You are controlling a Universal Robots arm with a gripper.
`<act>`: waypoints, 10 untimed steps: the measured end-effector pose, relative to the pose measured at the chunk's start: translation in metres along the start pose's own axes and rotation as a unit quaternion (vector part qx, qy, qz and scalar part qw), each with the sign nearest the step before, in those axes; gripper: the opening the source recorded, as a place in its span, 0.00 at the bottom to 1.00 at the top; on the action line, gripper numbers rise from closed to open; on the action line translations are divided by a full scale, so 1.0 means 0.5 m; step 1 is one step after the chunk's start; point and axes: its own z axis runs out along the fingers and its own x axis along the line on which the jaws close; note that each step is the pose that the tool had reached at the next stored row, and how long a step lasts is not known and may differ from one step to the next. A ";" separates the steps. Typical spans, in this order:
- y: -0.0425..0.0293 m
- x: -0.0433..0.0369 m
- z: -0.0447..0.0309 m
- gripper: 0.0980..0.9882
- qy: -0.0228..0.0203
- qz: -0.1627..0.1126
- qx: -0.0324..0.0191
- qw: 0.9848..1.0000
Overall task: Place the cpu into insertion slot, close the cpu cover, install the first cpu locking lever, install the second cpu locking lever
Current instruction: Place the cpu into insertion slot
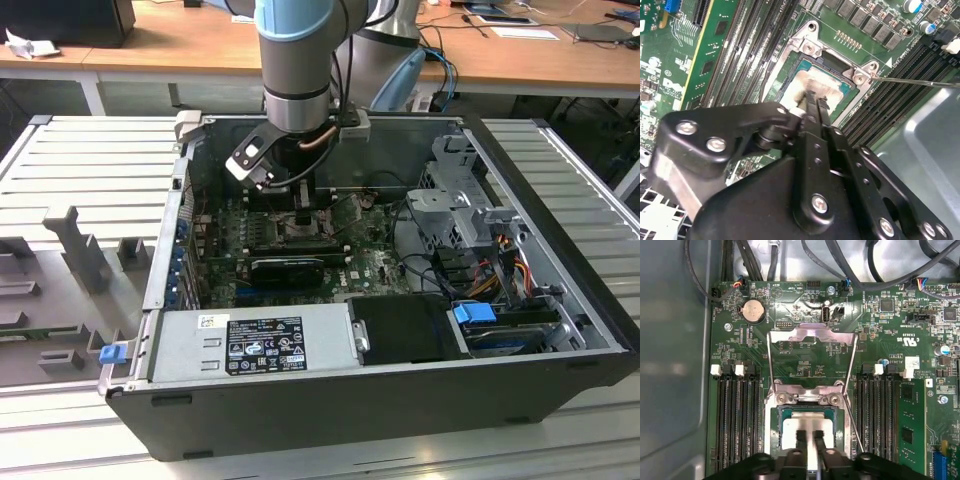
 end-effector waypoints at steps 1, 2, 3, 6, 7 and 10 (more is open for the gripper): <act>0.000 0.000 -0.001 0.01 0.000 0.000 0.000 1.000; 0.000 0.000 -0.001 0.01 0.000 0.000 0.000 1.000; 0.000 0.000 -0.002 0.01 0.000 0.000 0.000 1.000; 0.000 0.000 -0.004 0.01 0.000 0.000 0.000 1.000; 0.000 0.000 -0.004 0.01 0.000 0.000 0.000 1.000; 0.000 0.000 -0.006 0.01 0.000 0.000 0.000 1.000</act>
